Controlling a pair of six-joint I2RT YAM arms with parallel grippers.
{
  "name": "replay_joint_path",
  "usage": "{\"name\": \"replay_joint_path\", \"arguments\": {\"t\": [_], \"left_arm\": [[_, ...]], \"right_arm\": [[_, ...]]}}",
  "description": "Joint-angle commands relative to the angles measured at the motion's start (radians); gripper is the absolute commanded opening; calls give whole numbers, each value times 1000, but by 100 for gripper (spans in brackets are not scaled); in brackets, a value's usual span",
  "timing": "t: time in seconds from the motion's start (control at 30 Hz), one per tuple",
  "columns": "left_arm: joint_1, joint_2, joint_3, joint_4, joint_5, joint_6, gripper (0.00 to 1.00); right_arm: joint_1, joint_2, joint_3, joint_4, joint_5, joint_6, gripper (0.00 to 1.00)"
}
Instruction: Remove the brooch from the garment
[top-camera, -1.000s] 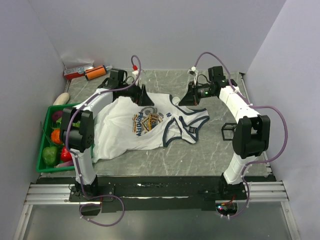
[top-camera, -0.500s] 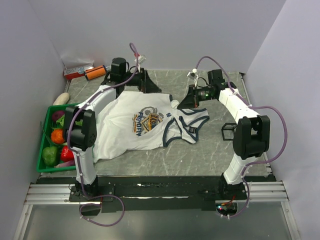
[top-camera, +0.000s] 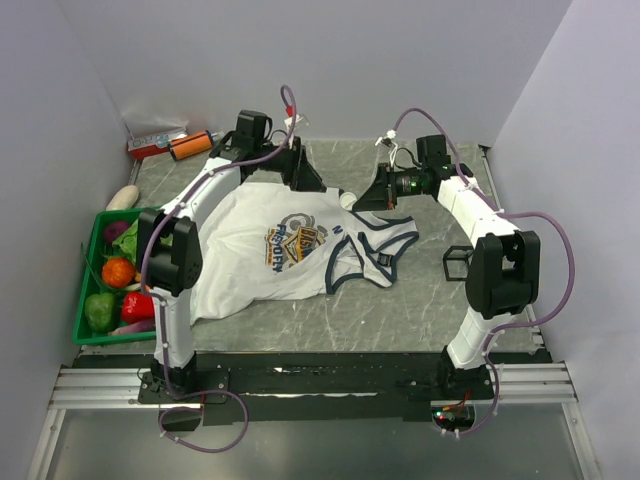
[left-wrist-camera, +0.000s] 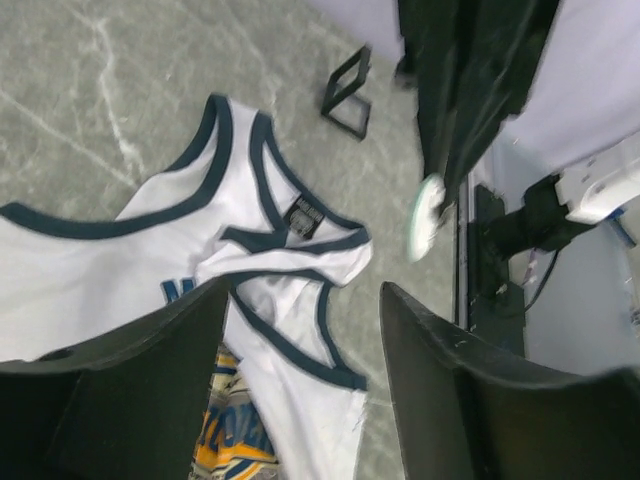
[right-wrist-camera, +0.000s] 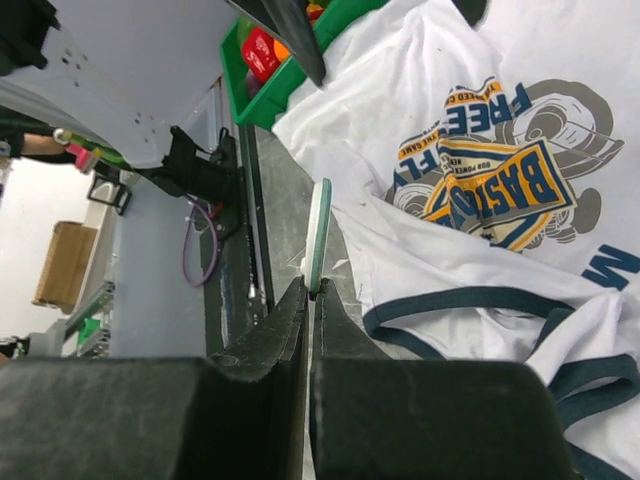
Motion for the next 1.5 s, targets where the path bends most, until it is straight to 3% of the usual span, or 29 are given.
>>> {"name": "replay_joint_path", "arguments": {"t": [0.0, 0.17, 0.4, 0.73, 1.07, 1.47], "left_arm": [[-3, 17, 46, -80, 29, 127, 77], [-5, 4, 13, 59, 130, -42, 86], [-14, 27, -68, 428, 244, -413, 88], [-48, 50, -51, 500, 239, -452, 86], [-66, 49, -51, 463, 226, -401, 59], [-71, 61, -56, 534, 250, -450, 40]], "right_arm": [[-3, -34, 39, 62, -28, 61, 0], [0, -23, 66, 68, -37, 61, 0], [9, 1, 78, 124, -62, 111, 0], [29, 15, 89, 170, -62, 157, 0], [37, 44, 111, 214, -40, 214, 0], [42, 64, 145, 191, -7, 194, 0]]}}
